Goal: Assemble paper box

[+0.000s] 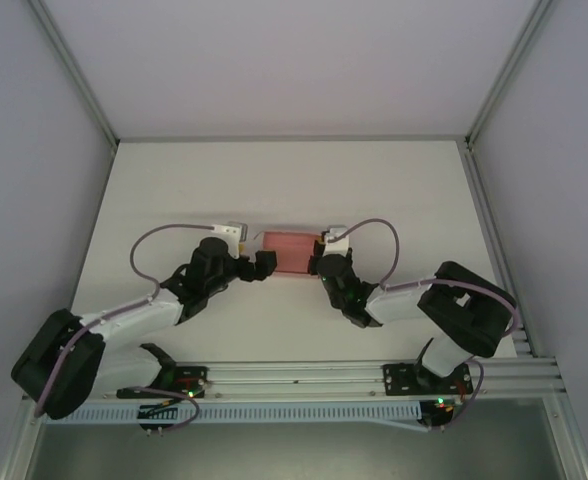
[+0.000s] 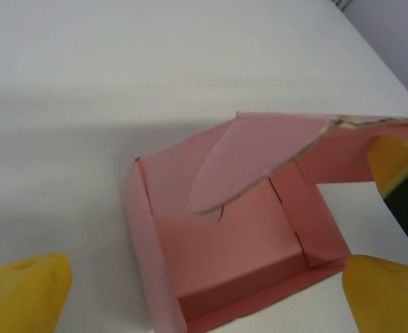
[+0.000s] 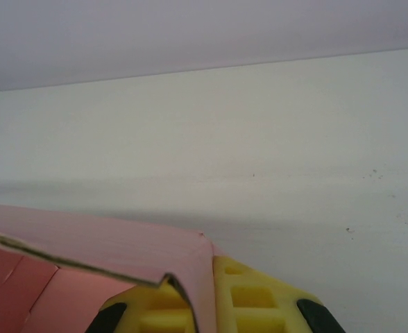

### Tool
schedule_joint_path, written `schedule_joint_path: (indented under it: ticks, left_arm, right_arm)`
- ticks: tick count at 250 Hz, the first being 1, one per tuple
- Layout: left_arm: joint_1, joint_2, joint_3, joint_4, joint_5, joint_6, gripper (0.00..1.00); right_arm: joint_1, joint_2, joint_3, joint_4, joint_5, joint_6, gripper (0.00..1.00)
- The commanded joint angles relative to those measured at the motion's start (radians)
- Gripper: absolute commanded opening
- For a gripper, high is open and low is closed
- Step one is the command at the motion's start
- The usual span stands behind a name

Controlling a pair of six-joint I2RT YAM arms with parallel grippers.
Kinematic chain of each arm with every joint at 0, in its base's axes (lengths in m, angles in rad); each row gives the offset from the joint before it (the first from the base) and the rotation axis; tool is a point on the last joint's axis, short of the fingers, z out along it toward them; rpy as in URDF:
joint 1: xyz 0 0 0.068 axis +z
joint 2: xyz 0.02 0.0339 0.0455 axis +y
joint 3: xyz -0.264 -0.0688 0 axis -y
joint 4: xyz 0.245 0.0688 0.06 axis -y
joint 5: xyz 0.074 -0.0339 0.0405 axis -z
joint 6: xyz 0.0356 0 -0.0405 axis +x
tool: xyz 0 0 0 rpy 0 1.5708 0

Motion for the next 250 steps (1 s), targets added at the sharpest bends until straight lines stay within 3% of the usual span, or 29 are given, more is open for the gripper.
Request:
schedule_joint_path:
  ticks: [1,43,85,117,165,209,250]
  left_arm:
    - [-0.005,-0.088,0.09,-0.179,-0.024,-0.036,1.0]
    - [0.029,-0.121,0.242,-0.35,-0.111,-0.129,1.0]
    - [0.177,0.064,0.379,-0.455,0.053,-0.179,1.0]
    - [0.239,0.246,0.381,-0.357,0.293,-0.191,0.99]
    - [0.255,0.399,0.324,-0.168,0.511,-0.26,0.82]
    - [0.255,0.422,0.276,-0.108,0.543,-0.292,0.65]
    - [0.249,0.412,0.23,-0.091,0.57,-0.303,0.64]
  right_arm:
    - [0.018,0.028,-0.004,-0.109,0.005,-0.019,0.0]
    - [0.027,0.031,-0.009,-0.119,0.006,-0.03,0.0]
    - [0.037,0.033,-0.021,-0.111,-0.001,-0.051,0.0]
    - [0.047,0.035,-0.022,-0.121,-0.014,-0.087,0.0]
    - [0.062,0.046,-0.018,-0.174,0.01,-0.08,0.01]
    - [0.079,0.078,0.009,-0.223,0.032,-0.077,0.0]
    - [0.107,0.093,0.024,-0.272,0.073,-0.064,0.0]
